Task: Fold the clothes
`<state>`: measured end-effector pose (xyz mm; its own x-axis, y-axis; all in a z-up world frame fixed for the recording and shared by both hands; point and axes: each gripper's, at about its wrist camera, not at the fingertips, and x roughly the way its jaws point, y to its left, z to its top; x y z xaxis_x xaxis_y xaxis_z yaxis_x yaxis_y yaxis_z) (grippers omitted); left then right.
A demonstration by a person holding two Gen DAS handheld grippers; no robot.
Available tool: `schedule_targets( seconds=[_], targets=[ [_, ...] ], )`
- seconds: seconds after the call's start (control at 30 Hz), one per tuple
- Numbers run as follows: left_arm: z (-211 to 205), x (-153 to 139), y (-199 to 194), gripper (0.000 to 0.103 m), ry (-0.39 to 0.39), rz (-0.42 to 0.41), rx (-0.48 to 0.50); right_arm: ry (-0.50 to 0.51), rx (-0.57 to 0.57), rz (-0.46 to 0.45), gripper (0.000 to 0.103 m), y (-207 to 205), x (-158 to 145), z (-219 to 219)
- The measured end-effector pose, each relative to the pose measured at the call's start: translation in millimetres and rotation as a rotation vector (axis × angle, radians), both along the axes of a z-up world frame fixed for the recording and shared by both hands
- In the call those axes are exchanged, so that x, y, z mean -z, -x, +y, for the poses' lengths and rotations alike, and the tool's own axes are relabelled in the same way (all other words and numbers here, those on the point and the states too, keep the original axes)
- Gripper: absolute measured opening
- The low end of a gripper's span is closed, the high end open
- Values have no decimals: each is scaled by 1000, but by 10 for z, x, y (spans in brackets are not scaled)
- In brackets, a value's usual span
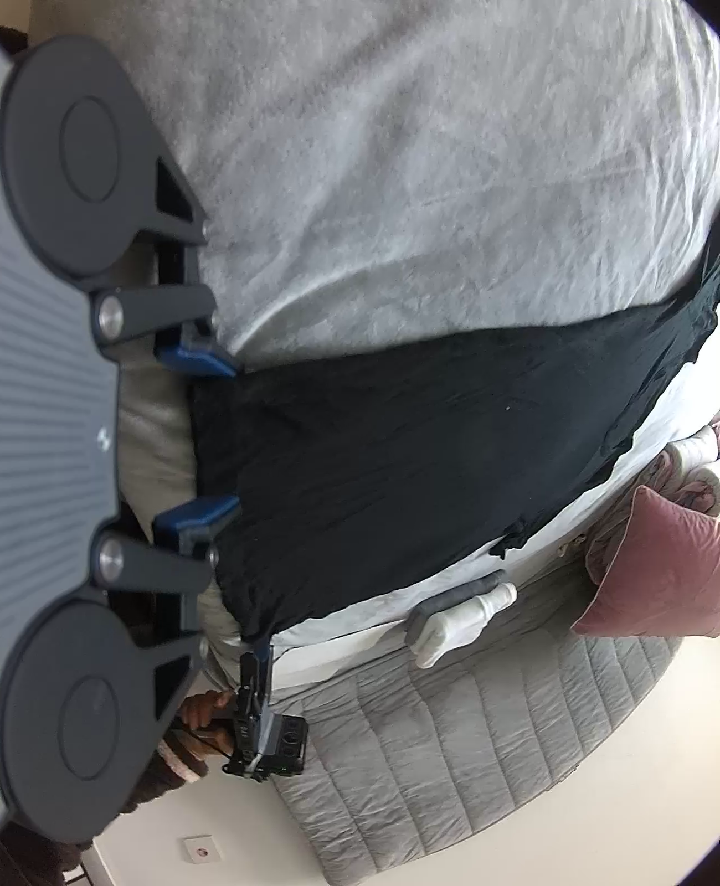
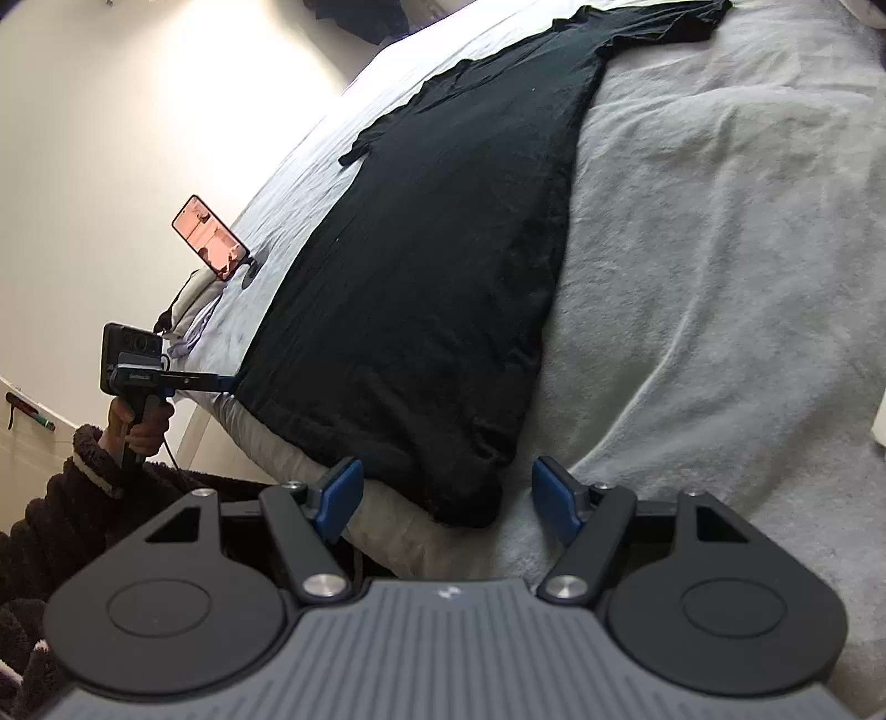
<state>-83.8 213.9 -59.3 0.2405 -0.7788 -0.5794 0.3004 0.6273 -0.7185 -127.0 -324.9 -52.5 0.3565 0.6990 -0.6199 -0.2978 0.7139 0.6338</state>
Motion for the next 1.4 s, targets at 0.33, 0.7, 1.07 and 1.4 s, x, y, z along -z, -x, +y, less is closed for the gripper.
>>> schedule_targets(
  seconds=[0.33,0.7,1.07,1.4],
  targets=[
    [-42,13,13,5,-46,17,16,-24,5,18,34,-43,59,-6],
    [83,-81,72,3,71,-66,33,-81,-23,-16,10,-60,45,-9],
    [403,-19,-89,3,278,-63,-236,-203,177,-103,10,-280,-42,-153],
    [402,122,-456,3,306,-11,-471,-212,409,-142,10,-615,64,-258]
  ],
)
